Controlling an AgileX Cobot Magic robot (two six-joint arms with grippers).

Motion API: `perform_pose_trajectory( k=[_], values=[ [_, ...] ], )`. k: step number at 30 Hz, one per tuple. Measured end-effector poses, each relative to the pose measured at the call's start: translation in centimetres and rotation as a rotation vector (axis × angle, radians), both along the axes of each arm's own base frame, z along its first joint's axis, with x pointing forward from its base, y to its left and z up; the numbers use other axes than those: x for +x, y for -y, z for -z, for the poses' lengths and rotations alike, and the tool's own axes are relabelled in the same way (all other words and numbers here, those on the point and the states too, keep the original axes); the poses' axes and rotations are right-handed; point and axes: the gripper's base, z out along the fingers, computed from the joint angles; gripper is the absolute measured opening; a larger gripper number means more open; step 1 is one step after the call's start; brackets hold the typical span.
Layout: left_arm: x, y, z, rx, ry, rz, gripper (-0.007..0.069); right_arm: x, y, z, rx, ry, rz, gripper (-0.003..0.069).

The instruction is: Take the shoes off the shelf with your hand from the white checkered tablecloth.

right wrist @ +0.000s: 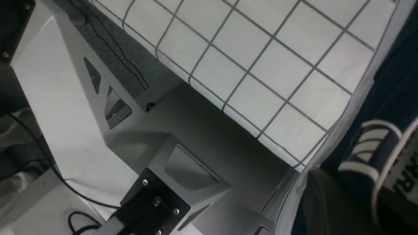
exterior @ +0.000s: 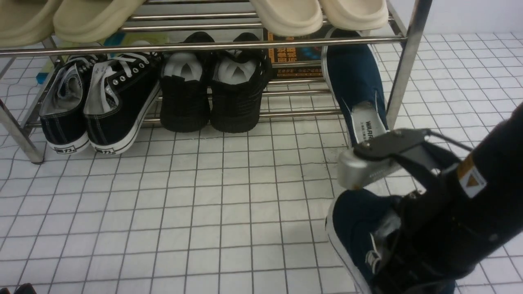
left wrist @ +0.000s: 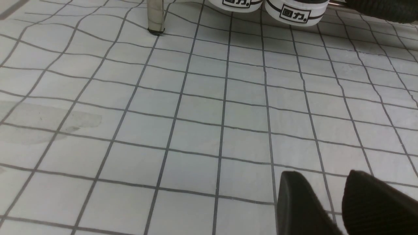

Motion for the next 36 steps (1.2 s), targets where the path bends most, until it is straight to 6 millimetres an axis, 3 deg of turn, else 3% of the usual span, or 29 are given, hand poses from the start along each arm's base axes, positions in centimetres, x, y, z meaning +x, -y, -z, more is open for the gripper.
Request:
perform_pose_trajectory(
  k=[3,13,20,27,31,36],
  values=[
    [0.0,0.0,0.0,0.000,0.000,0.000,0.0239,1.0,-0.7,2.0,0.022,0.028,0.050,0.0047],
    [0.0,0.0,0.0,0.000,-0.001,0.000,0.0239,4.0,-3.0,5.6,0.031,0.058,0.121,0.0047],
    [0.0,0.0,0.0,0.000,-0.001,0.000,0.0239,5.2,-3.9,7.1,0.025,0.119,0.130,0.0047],
    [0.0,0.0,0.0,0.000,-0.001,0.000,0.0239,5.3,-4.3,5.8,0.019,0.089,0.117,0.0049],
    [0.0,0.0,0.0,0.000,-0.001,0.000,0.0239,5.1,-4.6,2.5,-0.007,0.034,0.050,0.0051],
    [0.0,0.0,0.0,0.000,-0.001,0.000,0.0239,5.7,-4.9,-0.1,0.016,0.113,0.000,0.0052]
  ],
)
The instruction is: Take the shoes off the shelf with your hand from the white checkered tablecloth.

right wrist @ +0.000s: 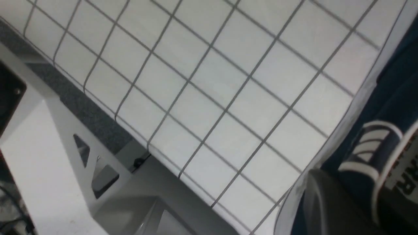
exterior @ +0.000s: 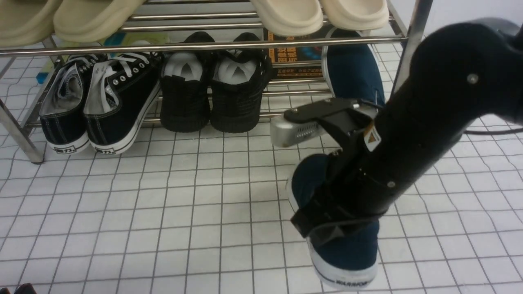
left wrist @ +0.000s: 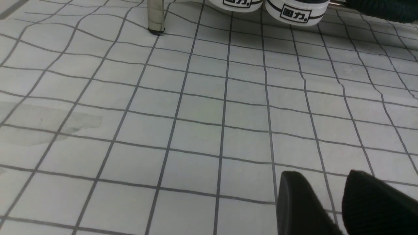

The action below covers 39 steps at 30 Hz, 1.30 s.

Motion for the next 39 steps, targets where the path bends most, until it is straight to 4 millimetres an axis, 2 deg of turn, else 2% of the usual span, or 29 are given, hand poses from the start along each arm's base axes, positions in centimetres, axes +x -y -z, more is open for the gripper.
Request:
perform_pose_trajectory(
  k=[4,7,11,17,21,24,25,30,35,39],
  values=[
    [0.0,0.0,0.0,0.000,0.000,0.000,0.0239,0.8,-0.1,-0.1,0.007,0.083,0.009,0.0053],
    [0.0,0.0,0.0,0.000,0.000,0.000,0.0239,2.0,-0.5,0.9,-0.021,0.140,0.023,0.0053],
    [0.0,0.0,0.0,0.000,0.000,0.000,0.0239,3.7,-1.5,4.0,-0.084,0.133,0.057,0.0055],
    [0.0,0.0,0.0,0.000,0.000,0.000,0.0239,5.3,-2.8,8.8,-0.162,0.067,0.058,0.0062],
    [0.0,0.0,0.0,0.000,0.000,0.000,0.0239,5.4,-3.4,10.8,-0.174,0.000,0.066,0.0078],
    [0.0,0.0,0.0,0.000,0.000,0.000,0.0239,5.3,-3.6,11.3,-0.176,-0.033,0.072,0.0118],
    [0.0,0.0,0.0,0.000,0.000,0.000,0.0239,5.3,-3.5,11.3,-0.178,-0.035,0.071,0.0122],
    [0.0,0.0,0.0,0.000,0.000,0.000,0.0239,5.2,-3.6,9.9,-0.182,-0.054,0.062,0.0284],
    [0.0,0.0,0.0,0.000,0.000,0.000,0.0239,5.4,-3.2,5.6,-0.204,0.006,0.025,0.0399],
    [0.0,0.0,0.0,0.000,0.000,0.000,0.0239,6.8,-2.4,1.9,-0.239,0.141,0.054,0.0416]
  ],
)
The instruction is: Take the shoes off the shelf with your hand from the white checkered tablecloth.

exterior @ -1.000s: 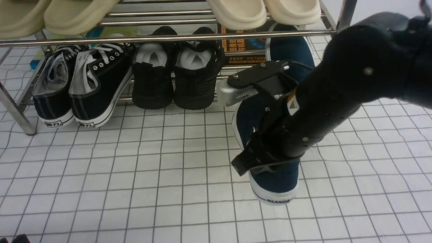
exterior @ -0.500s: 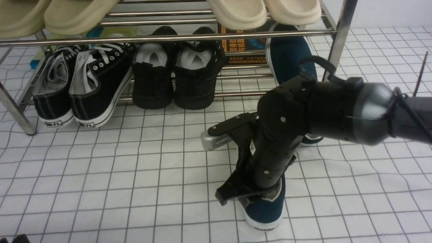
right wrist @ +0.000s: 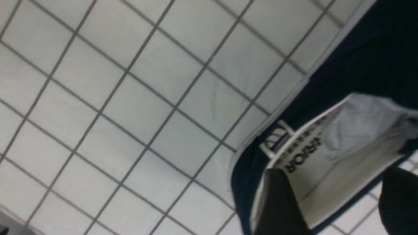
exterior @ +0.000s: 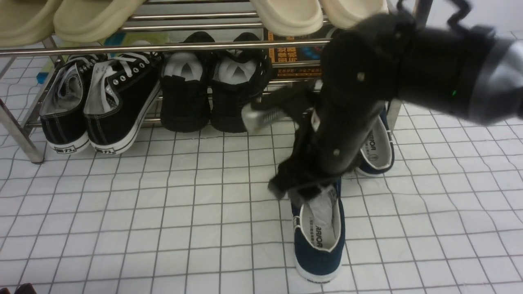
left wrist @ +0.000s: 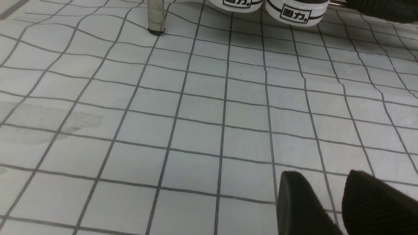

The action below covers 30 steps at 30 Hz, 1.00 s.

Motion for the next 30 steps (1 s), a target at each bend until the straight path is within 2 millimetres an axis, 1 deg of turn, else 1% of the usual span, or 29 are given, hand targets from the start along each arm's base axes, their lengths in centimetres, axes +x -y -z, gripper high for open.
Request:
perform_pose_trajectory(
  k=[1,2,5,6,7,9,11,12,13,15,16,17,21,22,24,26,28,30],
  values=[
    [0.0,0.0,0.0,0.000,0.000,0.000,0.0239,0.5,0.3,-0.4,-0.008,0.027,0.020,0.0417],
    [0.0,0.0,0.0,0.000,0.000,0.000,0.0239,1.3,0.9,-1.2,-0.006,0.071,0.076,0.0418],
    [0.0,0.0,0.0,0.000,0.000,0.000,0.0239,3.6,2.7,-2.2,0.014,0.159,0.215,0.0419],
    [0.0,0.0,0.0,0.000,0.000,0.000,0.0239,4.5,3.4,-2.2,0.028,0.189,0.258,0.0419],
    [0.0,0.0,0.0,0.000,0.000,0.000,0.0239,4.7,3.6,-2.3,0.030,0.194,0.270,0.0419],
    [0.0,0.0,0.0,0.000,0.000,0.000,0.0239,5.7,4.4,-2.1,0.041,0.212,0.311,0.0419],
    [0.0,0.0,0.0,0.000,0.000,0.000,0.0239,7.2,5.4,-1.1,0.042,0.216,0.358,0.0419],
    [0.0,0.0,0.0,0.000,0.000,0.000,0.0239,7.6,5.6,-0.6,0.035,0.210,0.367,0.0419],
    [0.0,0.0,0.0,0.000,0.000,0.000,0.0239,7.7,5.7,-0.6,0.036,0.210,0.371,0.0419],
    [0.0,0.0,0.0,0.000,0.000,0.000,0.0239,8.7,6.2,0.7,0.017,0.190,0.392,0.0419],
    [0.0,0.0,0.0,0.000,0.000,0.000,0.0239,8.8,6.3,0.9,0.014,0.187,0.397,0.0419],
    [0.0,0.0,0.0,0.000,0.000,0.000,0.0239,9.3,6.5,1.8,0.002,0.174,0.405,0.0419],
    [0.0,0.0,0.0,0.000,0.000,0.000,0.0239,10.3,6.5,4.1,-0.036,0.145,0.409,0.0419],
    [0.0,0.0,0.0,0.000,0.000,0.000,0.0239,10.3,6.5,4.1,-0.036,0.147,0.409,0.0419],
    [0.0,0.0,0.0,0.000,0.000,0.000,0.0239,10.9,6.4,5.4,-0.059,0.152,0.400,0.0419],
    [0.0,0.0,0.0,0.000,0.000,0.000,0.0239,11.3,6.3,6.0,-0.069,0.166,0.395,0.0416],
    [0.0,0.0,0.0,0.000,0.000,0.000,0.0239,11.9,6.4,6.9,-0.090,0.196,0.400,0.0384],
    [0.0,0.0,0.0,0.000,0.000,0.000,0.0239,12.3,6.6,7.4,-0.114,0.223,0.411,0.0330]
  ],
)
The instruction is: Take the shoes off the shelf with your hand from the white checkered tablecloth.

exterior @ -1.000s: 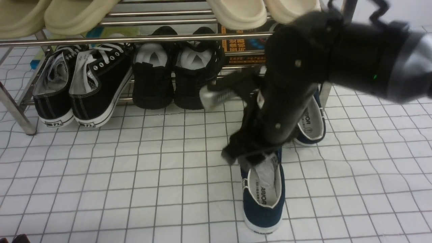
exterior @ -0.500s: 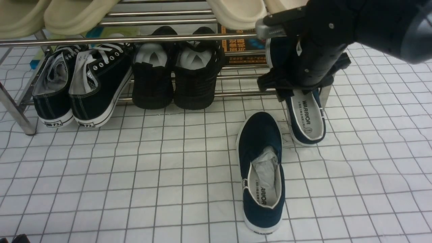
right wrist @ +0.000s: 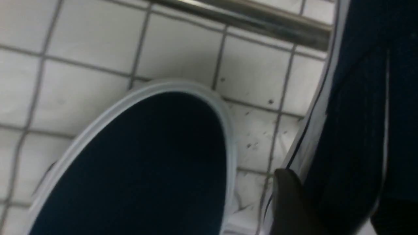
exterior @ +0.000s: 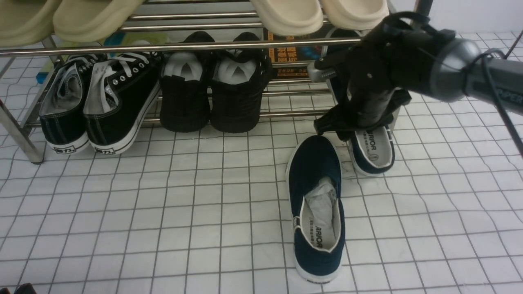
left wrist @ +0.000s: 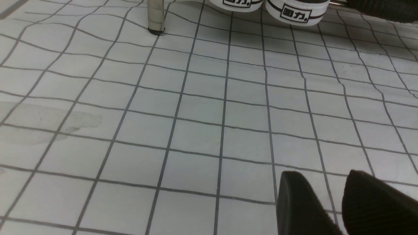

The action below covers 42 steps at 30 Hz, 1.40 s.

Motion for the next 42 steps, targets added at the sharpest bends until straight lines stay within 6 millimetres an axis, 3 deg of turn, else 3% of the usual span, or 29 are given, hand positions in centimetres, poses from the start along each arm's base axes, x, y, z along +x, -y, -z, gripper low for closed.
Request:
perform_pose_trajectory(
  k=[6,8,13,17,21,24,31,42],
  values=[
    [0.0,0.0,0.0,0.000,0.000,0.000,0.0239,0.1,-0.3,0.3,0.004,0.018,0.024,0.0029],
    [0.0,0.0,0.0,0.000,0.000,0.000,0.0239,-0.2,-0.3,0.0,-0.003,0.005,0.021,0.0011],
    [0.0,0.0,0.0,0.000,0.000,0.000,0.0239,-2.2,0.3,-2.6,-0.028,-0.082,0.009,0.0012],
    [0.0,0.0,0.0,0.000,0.000,0.000,0.0239,-5.3,1.2,-6.2,-0.006,-0.203,0.000,0.0012],
    [0.0,0.0,0.0,0.000,0.000,0.000,0.0239,-7.0,1.8,-7.7,0.045,-0.203,-0.002,0.0011],
    [0.0,0.0,0.0,0.000,0.000,0.000,0.0239,-8.5,2.2,-7.3,0.072,-0.248,0.021,0.0011],
    [0.0,0.0,0.0,0.000,0.000,0.000,0.0239,-10.9,2.7,-3.2,0.084,-0.430,0.120,0.0011],
    [0.0,0.0,0.0,0.000,0.000,0.000,0.0239,-10.4,2.3,-1.4,0.137,-0.412,0.178,0.0011]
  ],
)
